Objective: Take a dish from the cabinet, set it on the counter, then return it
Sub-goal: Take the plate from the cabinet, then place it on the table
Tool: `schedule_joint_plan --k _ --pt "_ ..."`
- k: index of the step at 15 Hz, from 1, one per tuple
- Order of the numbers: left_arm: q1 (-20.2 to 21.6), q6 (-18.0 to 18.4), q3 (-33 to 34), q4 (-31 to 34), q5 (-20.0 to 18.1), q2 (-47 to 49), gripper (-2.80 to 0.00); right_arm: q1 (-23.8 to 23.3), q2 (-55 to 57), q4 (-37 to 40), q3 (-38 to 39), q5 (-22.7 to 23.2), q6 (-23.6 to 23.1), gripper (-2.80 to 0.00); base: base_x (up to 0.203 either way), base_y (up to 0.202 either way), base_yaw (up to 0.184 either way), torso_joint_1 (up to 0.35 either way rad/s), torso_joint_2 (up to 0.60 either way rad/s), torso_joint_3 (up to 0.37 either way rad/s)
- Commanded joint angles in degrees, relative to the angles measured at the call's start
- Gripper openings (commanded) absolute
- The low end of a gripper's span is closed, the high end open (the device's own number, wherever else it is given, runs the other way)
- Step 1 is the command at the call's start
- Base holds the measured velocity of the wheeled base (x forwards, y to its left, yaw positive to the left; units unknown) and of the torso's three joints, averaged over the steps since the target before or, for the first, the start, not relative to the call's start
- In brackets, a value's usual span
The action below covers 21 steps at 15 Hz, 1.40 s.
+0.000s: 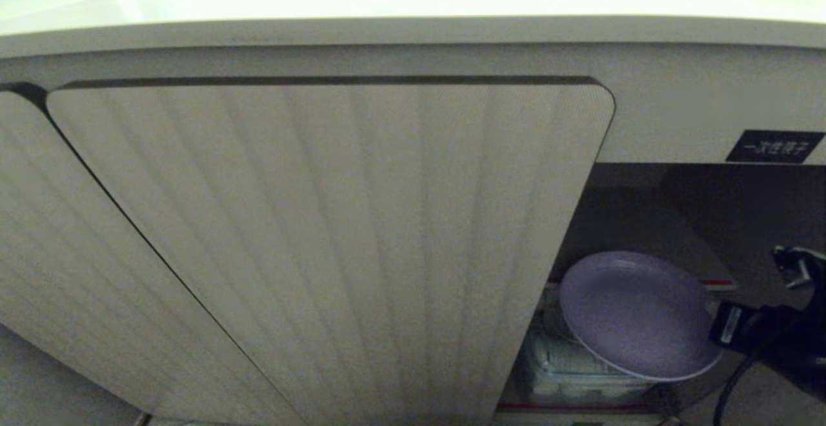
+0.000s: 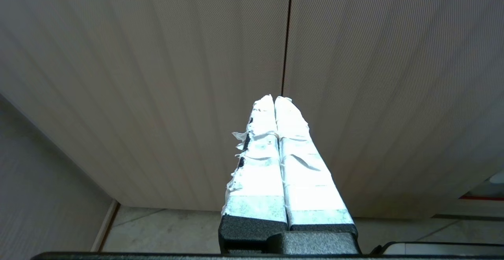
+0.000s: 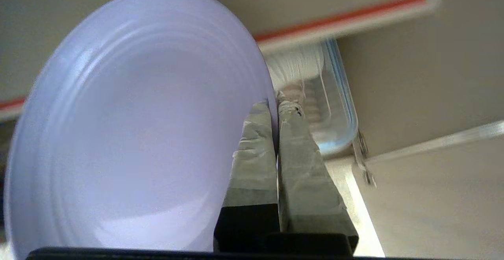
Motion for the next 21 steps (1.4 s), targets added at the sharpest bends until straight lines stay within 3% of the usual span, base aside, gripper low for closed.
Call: schedule_joint_plan --k 1,6,17,21 --pt "0.0 0.0 0.0 0.0 0.0 0.0 -2.80 0.1 -3.8 -0.1 2.3 0.1 0.5 -2.80 0.000 0.000 0.000 0.000 0.00 0.000" --pt "0.0 0.0 0.0 0.0 0.0 0.0 -2.80 2.3 -9.1 -0.3 9.0 0.2 0.7 -2.80 0.000 0.000 0.000 0.000 0.00 0.000" --pt "0.0 0.0 0.0 0.0 0.0 0.0 -2.80 2.8 -17.8 6.5 9.4 0.4 1.4 -2.80 0.000 0.000 0.000 0.000 0.00 0.000" --pt "0.0 -0.1 0.0 0.0 0.0 0.0 -2.80 4.9 -19.7 6.9 9.4 0.3 1.3 -2.80 0.000 0.000 0.000 0.000 0.00 0.000"
